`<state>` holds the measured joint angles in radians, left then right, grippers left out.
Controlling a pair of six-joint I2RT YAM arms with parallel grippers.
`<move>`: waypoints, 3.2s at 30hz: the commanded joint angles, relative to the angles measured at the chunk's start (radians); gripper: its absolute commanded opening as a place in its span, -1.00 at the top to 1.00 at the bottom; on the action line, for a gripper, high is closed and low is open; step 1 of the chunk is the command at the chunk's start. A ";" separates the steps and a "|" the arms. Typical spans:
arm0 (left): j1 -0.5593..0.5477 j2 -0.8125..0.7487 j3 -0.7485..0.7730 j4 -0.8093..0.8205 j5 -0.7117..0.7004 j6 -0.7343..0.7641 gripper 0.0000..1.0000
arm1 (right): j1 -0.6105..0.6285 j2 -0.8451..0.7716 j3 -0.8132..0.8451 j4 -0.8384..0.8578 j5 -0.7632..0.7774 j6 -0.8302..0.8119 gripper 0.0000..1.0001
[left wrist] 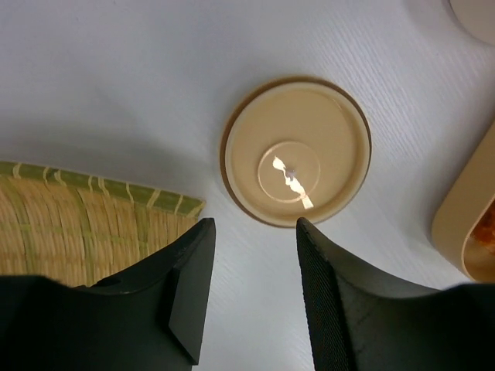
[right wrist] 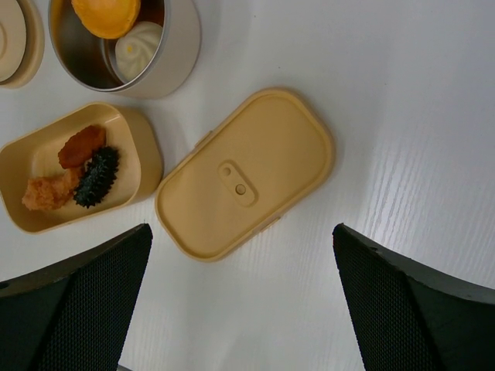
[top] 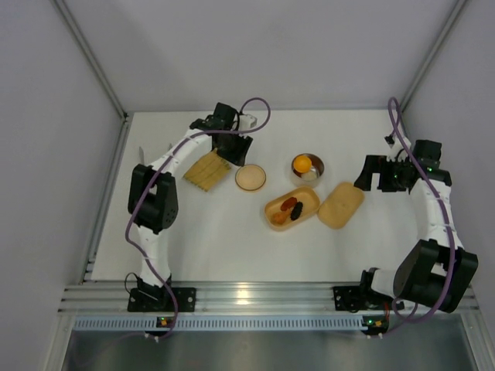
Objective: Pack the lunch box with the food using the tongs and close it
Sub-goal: Pick up the box lid from the center of the board, then close the box lid on the packing box.
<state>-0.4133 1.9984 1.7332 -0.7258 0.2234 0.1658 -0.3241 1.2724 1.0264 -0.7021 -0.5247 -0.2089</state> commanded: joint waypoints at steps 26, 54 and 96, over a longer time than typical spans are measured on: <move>-0.009 0.350 0.310 -0.053 0.016 -0.052 0.19 | -0.013 -0.034 0.021 -0.031 -0.172 -0.121 -0.99; -0.051 0.286 0.336 -0.057 0.007 -0.080 1.00 | 0.017 -0.139 0.080 -0.117 -0.203 -0.299 -0.99; -0.062 -0.076 0.117 -0.600 1.010 0.150 1.00 | 1.131 -0.626 -0.433 0.808 0.144 -1.325 -0.04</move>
<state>-0.4706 1.9869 1.8492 -1.2961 1.1519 0.2749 0.7837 0.6750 0.5961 -0.0990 -0.3710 -1.5768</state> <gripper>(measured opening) 0.036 0.528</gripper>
